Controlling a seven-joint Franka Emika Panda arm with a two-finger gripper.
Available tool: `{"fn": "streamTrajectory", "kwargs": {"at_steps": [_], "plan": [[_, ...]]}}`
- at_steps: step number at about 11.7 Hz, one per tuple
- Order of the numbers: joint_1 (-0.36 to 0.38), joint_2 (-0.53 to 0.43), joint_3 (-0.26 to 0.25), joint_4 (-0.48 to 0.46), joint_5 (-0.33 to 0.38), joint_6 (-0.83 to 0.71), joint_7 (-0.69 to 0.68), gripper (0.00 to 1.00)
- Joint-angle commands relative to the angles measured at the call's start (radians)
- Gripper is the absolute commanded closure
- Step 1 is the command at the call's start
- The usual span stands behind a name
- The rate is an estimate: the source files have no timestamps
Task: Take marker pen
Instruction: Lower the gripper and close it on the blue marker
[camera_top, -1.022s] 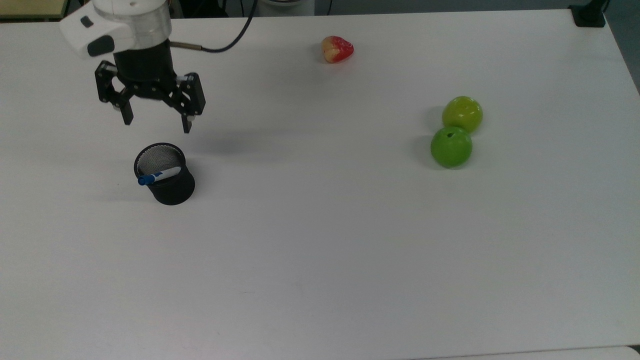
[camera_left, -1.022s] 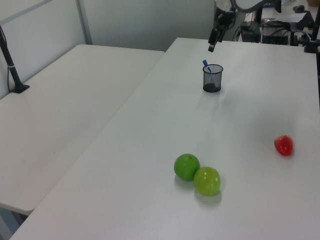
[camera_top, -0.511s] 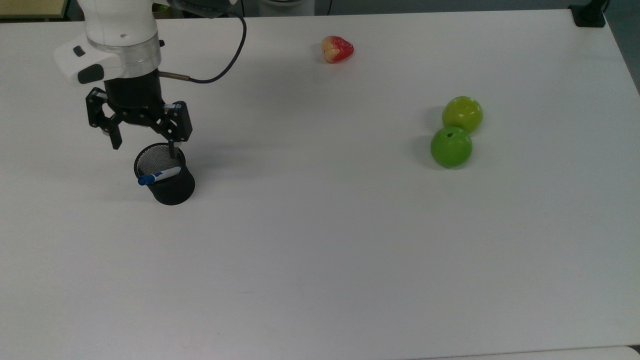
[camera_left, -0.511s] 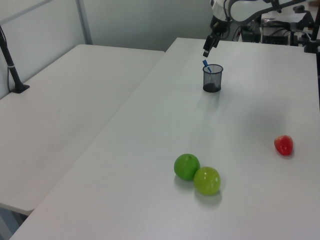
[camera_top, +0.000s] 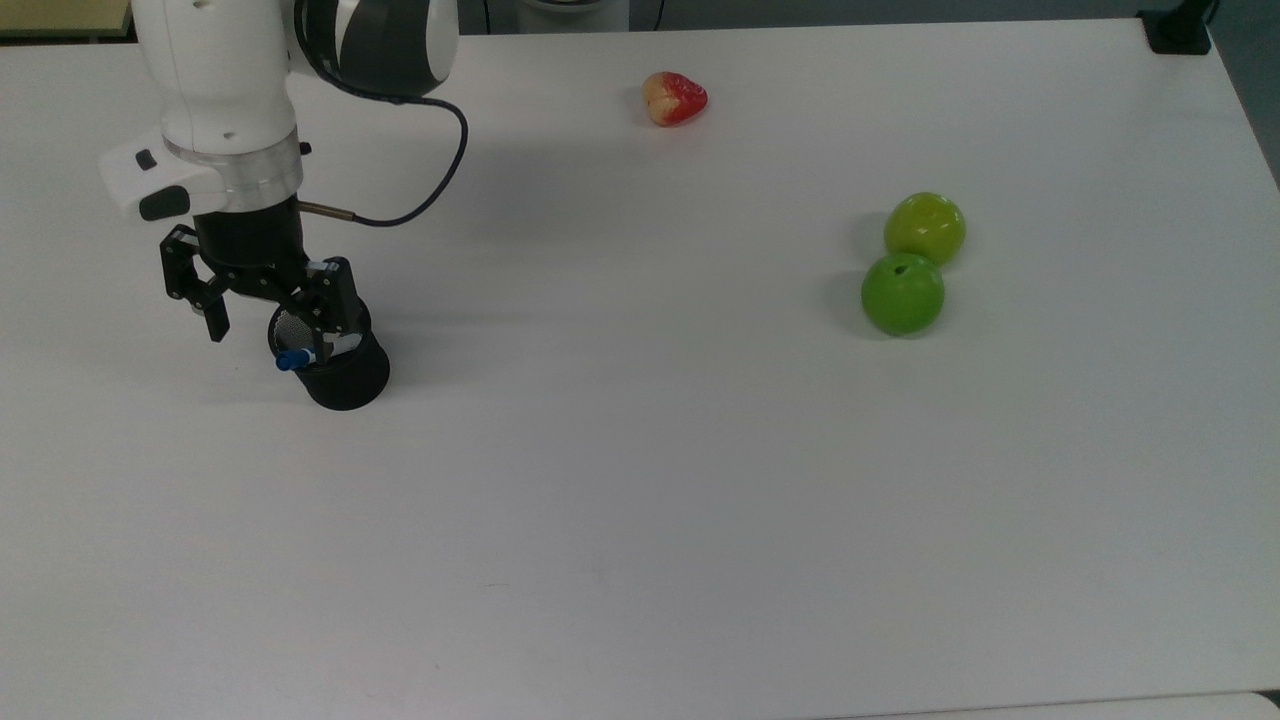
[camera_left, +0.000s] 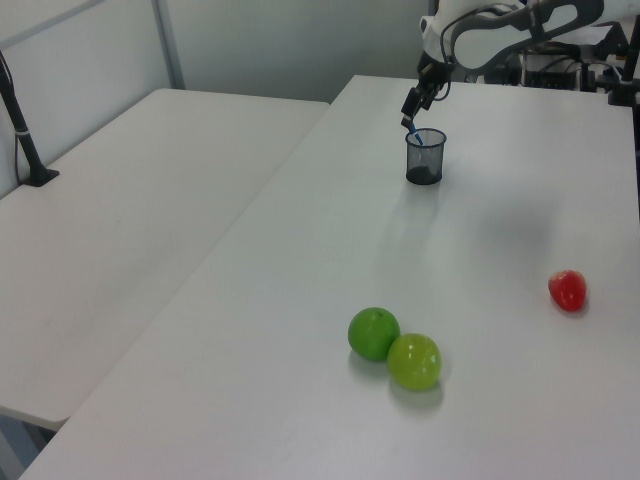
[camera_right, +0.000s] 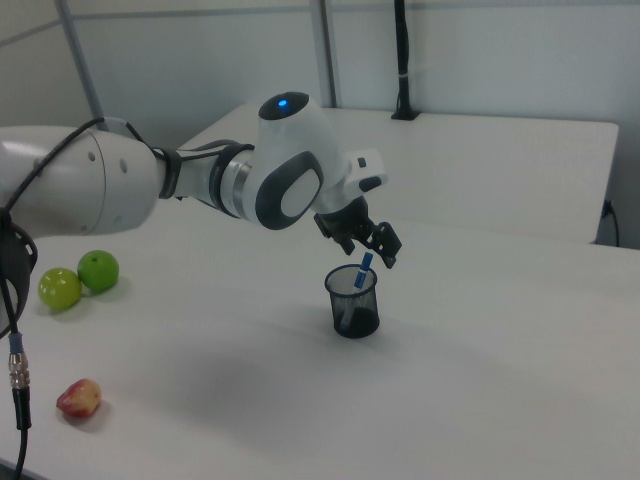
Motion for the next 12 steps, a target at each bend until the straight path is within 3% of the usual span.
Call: {"fn": "streamTrajectory", "kwargs": {"at_steps": [1, 5, 9, 12], "plan": [[0.006, 0.006, -0.002, 0.006, 0.011, 0.022, 0.024, 0.23], [0.006, 0.012, -0.002, -0.003, 0.008, 0.022, 0.024, 0.58], [0.007, 0.012, -0.002, -0.003, 0.009, 0.022, 0.024, 0.78], [0.009, 0.011, -0.002, -0.003, 0.011, 0.022, 0.024, 0.84]]}}
